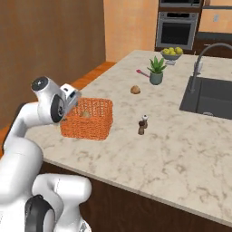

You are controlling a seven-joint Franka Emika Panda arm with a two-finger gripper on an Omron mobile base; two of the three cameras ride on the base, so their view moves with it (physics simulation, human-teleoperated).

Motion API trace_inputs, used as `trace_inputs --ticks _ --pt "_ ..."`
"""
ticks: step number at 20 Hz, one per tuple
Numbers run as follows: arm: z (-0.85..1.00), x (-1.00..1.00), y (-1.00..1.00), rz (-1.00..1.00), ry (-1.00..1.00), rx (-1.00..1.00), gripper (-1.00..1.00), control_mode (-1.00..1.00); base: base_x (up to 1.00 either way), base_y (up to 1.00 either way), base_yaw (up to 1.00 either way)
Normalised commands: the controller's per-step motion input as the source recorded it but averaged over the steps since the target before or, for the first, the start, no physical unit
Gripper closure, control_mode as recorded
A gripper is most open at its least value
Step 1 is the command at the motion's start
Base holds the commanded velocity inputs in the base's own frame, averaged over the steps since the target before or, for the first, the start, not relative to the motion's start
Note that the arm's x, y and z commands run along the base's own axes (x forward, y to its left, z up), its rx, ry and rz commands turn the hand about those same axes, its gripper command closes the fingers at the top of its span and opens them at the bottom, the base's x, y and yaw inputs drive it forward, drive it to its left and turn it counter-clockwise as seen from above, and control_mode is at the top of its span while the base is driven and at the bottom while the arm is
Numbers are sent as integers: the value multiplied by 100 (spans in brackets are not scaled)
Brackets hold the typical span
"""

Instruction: Open the cabinet, pick up the bread from the cabinet and place it in the basket. Then move the basket to the dining counter.

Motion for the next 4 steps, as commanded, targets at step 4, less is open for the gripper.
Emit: trace_inputs --ticks 4 --pt "30 -100 -3 -54 0 26 -100 -100 0 0 0"
